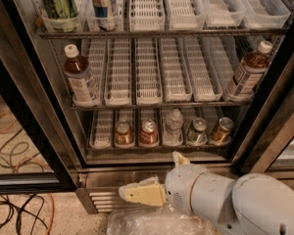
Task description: Pick water bottle from bottom shelf of fridge
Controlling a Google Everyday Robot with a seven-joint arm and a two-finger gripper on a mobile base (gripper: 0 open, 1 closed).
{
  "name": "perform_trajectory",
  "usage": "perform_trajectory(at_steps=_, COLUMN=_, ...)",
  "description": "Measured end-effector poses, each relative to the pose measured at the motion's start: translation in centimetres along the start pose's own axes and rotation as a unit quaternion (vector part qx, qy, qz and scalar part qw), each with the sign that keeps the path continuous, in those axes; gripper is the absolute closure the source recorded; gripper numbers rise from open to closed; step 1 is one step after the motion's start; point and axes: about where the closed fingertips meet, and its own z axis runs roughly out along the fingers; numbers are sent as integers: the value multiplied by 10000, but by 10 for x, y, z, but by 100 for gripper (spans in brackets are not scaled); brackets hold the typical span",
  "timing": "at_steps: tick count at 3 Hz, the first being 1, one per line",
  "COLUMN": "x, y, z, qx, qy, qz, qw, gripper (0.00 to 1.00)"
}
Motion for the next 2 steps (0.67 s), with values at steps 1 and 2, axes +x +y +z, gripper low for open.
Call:
perform_trajectory(at_steps=1, x=-1, y=-9, z=10, qx=97, qy=-339, qz=504, qw=9981, gripper=0)
perform_trajectory(at_steps=2, x=-1, y=-8, z=10, qx=37, qy=-323, qz=531, qw=9981, gripper=0)
